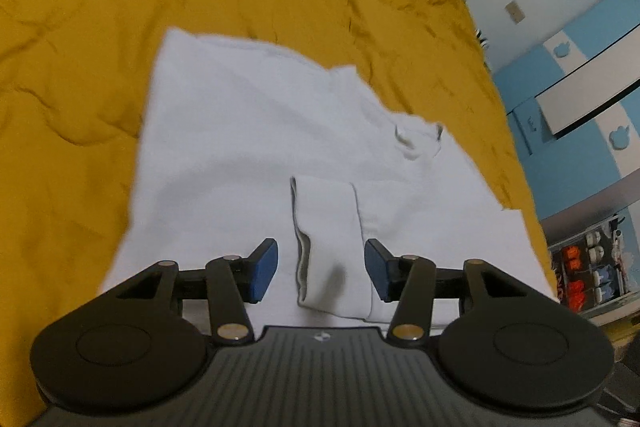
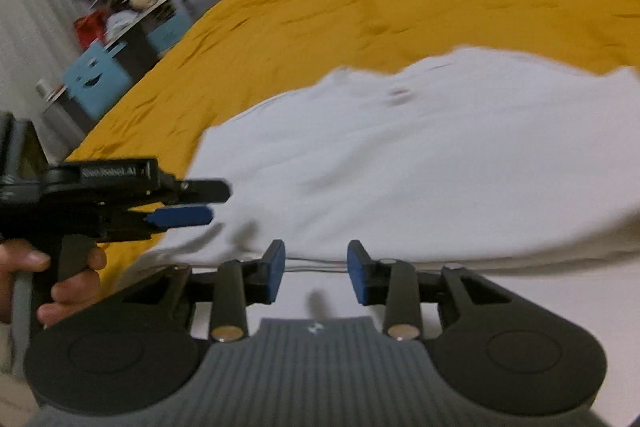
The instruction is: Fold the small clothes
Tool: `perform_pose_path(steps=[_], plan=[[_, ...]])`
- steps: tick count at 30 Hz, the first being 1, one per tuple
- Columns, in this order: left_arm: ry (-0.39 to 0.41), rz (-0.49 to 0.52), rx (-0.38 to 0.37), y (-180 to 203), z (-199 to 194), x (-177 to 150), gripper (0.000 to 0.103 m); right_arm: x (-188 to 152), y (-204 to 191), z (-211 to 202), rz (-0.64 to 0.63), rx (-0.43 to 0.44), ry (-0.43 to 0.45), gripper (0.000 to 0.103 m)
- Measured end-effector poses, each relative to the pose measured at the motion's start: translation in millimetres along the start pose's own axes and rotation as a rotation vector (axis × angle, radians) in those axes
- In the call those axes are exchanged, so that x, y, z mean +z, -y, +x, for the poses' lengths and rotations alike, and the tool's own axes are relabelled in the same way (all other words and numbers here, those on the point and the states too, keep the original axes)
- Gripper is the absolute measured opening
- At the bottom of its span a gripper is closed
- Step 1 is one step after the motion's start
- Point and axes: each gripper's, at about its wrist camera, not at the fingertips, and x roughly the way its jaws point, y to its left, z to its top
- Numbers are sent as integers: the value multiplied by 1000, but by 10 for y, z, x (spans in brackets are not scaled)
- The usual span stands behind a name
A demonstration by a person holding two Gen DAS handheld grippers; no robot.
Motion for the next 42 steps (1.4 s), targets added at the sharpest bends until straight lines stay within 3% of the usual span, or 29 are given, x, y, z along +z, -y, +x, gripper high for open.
perform_pose_path(steps=[2,3,4,5,10,14,22,25,26,30,34,36,39,42], plan=[[-11,-4,-1,6,105,-21,46,-48,263,-238,12,-63,34,31],[-11,-1,-4,12,135,-33,33,-78,384,-341,19,-99,45,32],[-8,5,-7,26,145,-44,13,-113,510,-430,27,-135,52,33],[-1,12,-4,54,143,-46,5,-152,650,-513,35,-175,53,36],[96,75,-68,388,-139,103,3,-341,1215,-800,67,-309,38,38],[157,191,-112,974,-421,330,3,-348,1411,-871,77,-285,70,35],[262,378,-220,2170,-953,599,2,-52,1427,-472,86,-254,96,34],[350,410,-274,2348,-1279,627,2,-12,1556,-424,120,-273,105,33],[375,420,-266,2357,-1372,647,2,-6,1587,-415,134,-276,100,27],[372,422,-106,2046,-1406,725,2,-51,1691,-484,164,-270,95,22],[264,345,95,1317,-966,679,2,-79,1649,-446,142,-286,76,22],[161,257,174,832,-635,596,2,-89,1655,-426,143,-283,64,22],[69,176,247,284,-290,370,2,-100,1677,-434,151,-278,53,22],[35,104,244,-50,-118,202,2,-118,1658,-454,134,-281,24,22]])
